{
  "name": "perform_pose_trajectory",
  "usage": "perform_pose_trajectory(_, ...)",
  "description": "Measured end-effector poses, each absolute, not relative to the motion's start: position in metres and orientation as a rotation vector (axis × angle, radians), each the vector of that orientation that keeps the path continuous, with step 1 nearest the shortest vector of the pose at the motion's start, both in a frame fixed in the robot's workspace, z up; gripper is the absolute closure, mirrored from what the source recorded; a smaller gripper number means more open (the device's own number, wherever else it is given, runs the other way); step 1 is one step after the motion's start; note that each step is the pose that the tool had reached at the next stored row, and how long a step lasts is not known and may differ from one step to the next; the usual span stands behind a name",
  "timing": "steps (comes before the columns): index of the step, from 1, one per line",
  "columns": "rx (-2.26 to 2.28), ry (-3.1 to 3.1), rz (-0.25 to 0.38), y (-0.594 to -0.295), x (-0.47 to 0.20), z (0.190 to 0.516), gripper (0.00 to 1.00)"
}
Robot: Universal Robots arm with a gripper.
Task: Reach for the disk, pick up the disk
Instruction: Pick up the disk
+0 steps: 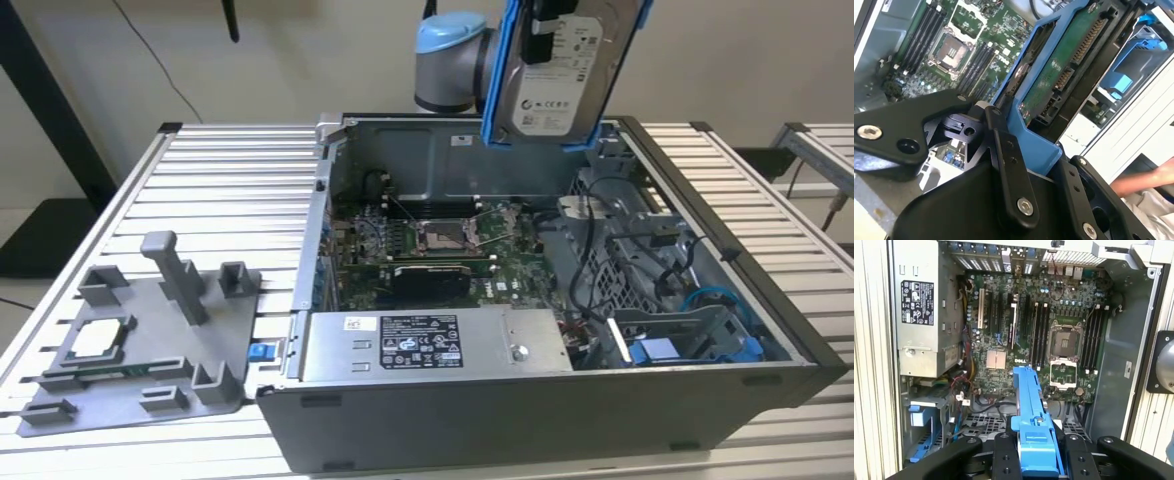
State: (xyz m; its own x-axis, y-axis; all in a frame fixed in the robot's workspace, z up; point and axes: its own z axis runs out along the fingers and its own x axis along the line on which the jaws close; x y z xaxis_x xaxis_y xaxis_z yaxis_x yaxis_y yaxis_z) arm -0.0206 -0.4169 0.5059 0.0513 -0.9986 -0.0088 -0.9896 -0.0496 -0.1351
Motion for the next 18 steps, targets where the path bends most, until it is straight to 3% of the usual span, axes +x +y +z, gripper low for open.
perform_pose_trajectory(18,-2.199,2.094,-0.130,-0.456,-0.014,0.505,1.00)
